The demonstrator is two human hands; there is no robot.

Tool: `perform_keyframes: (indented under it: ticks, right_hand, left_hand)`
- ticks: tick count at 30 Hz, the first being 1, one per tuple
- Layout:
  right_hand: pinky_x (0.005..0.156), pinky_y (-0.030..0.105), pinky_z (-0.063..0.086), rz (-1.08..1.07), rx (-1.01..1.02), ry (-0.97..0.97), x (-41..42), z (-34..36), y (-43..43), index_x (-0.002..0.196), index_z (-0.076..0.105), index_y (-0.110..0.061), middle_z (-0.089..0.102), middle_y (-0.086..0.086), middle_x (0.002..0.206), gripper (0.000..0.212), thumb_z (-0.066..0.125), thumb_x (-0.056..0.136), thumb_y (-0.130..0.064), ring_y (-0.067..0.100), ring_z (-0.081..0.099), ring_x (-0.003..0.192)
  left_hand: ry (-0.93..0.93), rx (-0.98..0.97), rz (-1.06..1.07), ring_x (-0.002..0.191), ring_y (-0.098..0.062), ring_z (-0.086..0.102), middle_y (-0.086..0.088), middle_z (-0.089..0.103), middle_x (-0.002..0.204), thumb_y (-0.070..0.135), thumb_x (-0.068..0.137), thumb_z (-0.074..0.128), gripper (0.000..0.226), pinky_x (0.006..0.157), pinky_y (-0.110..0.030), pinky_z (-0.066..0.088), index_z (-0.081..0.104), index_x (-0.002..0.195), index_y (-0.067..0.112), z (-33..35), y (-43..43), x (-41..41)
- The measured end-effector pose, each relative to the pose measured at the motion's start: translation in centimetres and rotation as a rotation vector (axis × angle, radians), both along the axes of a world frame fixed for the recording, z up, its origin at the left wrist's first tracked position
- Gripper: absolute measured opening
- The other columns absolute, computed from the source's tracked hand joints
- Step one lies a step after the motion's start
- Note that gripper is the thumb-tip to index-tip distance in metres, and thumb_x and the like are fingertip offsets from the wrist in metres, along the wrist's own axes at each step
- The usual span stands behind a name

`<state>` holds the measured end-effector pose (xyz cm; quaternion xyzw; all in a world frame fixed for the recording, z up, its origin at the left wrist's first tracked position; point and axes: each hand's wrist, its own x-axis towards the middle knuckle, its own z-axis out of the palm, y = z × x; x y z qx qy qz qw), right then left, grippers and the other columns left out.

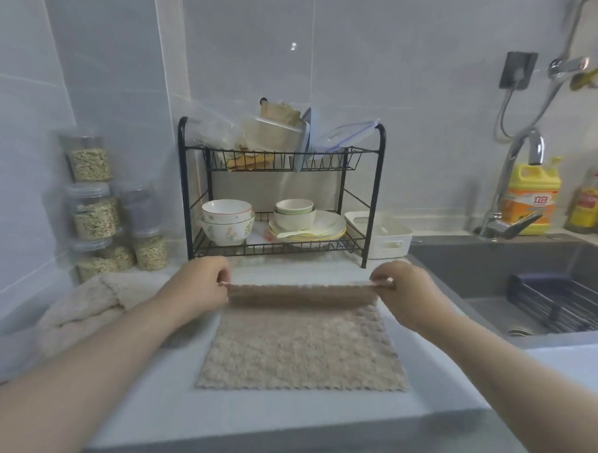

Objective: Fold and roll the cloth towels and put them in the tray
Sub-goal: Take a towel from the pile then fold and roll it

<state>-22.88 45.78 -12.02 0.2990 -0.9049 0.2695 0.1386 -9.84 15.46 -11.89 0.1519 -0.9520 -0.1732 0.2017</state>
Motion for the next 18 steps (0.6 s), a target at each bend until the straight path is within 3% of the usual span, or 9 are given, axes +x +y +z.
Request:
perform_keyframes:
  ticks: [5, 7, 12, 18]
  right_hand:
    - [0.076, 0.020, 0.037, 0.047, 0.006, -0.052, 4.8, -2.9, 3.3, 0.103, 0.067, -0.019, 0.058, -0.008, 0.097, 0.020, 0.057, 0.088, -0.010, 0.014, 0.057, 0.091]
    - [0.076, 0.020, 0.038, 0.075, 0.063, -0.080, 6.0, -3.9, 4.2, 0.104, 0.064, -0.021, 0.056, -0.010, 0.098, 0.019, 0.057, 0.088, -0.013, 0.014, 0.059, 0.097]
    - [0.080, 0.022, 0.040, 0.109, 0.147, -0.064, 7.8, -5.5, 5.2, 0.105, 0.061, -0.019, 0.056, -0.008, 0.104, 0.023, 0.053, 0.086, -0.012, 0.016, 0.056, 0.100]
    - [0.076, 0.031, 0.045, 0.148, 0.148, 0.015, 8.1, -6.5, 5.3, 0.092, 0.054, -0.019, 0.053, -0.009, 0.093, 0.010, 0.048, 0.085, -0.015, 0.019, 0.055, 0.085]
  left_hand:
    - [-0.021, 0.124, -0.016, 0.074, -0.021, 0.059, -0.001, 0.060, 0.079, 0.002, 0.077, 0.051, 0.021, 0.065, -0.034, 0.047, 0.053, 0.072, 0.023, -2.3, 2.9, 4.7]
    - [-0.086, 0.078, -0.036, 0.080, -0.016, 0.056, 0.004, 0.058, 0.086, 0.005, 0.079, 0.051, 0.018, 0.071, -0.031, 0.046, 0.053, 0.079, 0.023, -3.4, 4.0, 6.3]
    - [-0.104, -0.111, -0.096, 0.071, -0.013, 0.045, 0.006, 0.050, 0.077, 0.009, 0.080, 0.047, 0.012, 0.060, -0.028, 0.034, 0.042, 0.077, 0.019, -5.4, 5.2, 8.8]
    - [-0.029, -0.053, -0.087, 0.067, -0.015, 0.044, 0.002, 0.046, 0.074, 0.005, 0.075, 0.049, 0.018, 0.061, -0.030, 0.037, 0.038, 0.071, 0.018, -6.2, 4.6, 9.5]
